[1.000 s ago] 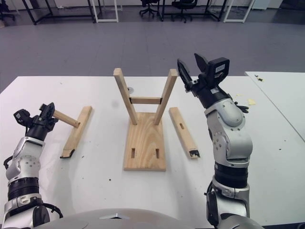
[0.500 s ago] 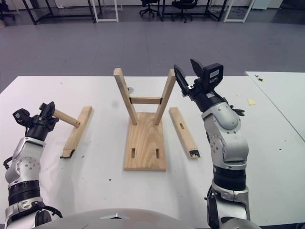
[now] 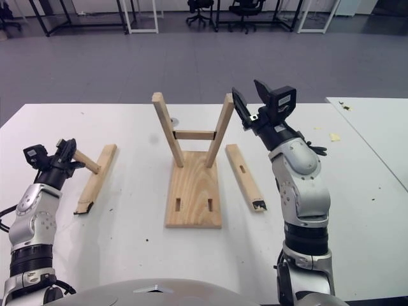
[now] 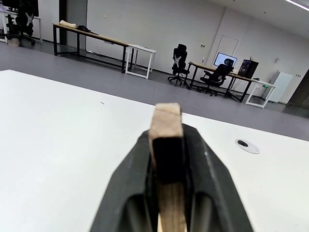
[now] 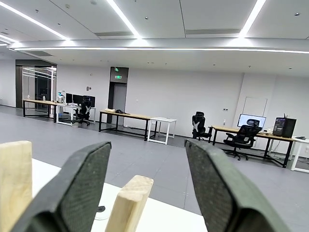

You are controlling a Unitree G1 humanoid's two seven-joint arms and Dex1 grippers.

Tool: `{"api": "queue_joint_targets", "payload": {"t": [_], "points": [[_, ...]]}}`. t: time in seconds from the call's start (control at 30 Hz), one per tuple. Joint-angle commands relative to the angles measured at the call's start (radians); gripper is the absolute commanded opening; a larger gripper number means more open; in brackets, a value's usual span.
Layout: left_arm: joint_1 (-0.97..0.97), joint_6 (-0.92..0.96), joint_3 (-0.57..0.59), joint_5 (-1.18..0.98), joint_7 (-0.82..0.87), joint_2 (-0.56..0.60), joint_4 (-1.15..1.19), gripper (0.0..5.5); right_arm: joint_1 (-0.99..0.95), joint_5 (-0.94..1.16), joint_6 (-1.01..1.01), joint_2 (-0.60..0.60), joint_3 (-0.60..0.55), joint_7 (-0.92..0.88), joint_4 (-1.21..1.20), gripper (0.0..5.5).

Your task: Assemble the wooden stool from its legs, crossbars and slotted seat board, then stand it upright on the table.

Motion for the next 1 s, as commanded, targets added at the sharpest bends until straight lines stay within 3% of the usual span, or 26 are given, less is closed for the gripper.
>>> {"api": "queue_joint_targets", "payload": {"t": [0.03,0.33,0.53,0.57,0.77,1.0], "points": [[0.089,0.061,-0.09,0.103,0.024,-0.021,0.067,0.4,-0.003,-0.044,-0.008,-0.023,0.038,0.014,0.0,2.85],[0.14,0.008,-0.122,0.12,0.017,-0.067,0.136,0.4,-0.01,-0.081,-0.008,-0.032,0.062,0.029,-0.005,2.85],[0.075,-0.008,-0.1,0.128,0.076,-0.045,0.021,0.4,-0.01,-0.086,-0.01,-0.033,0.064,0.031,-0.007,2.85],[0.051,-0.004,-0.092,0.127,0.081,-0.03,-0.003,0.8,-0.013,-0.087,-0.011,-0.031,0.065,0.03,-0.007,2.85],[0.043,0.068,-0.09,0.128,0.066,0.019,-0.119,1.81,-0.017,-0.092,-0.02,-0.021,0.062,0.025,-0.006,2.85],[0.198,0.419,-0.106,0.139,0.077,0.112,-0.323,2.94,0.0,-0.1,-0.01,-0.018,0.063,0.015,-0.012,2.85]]}}
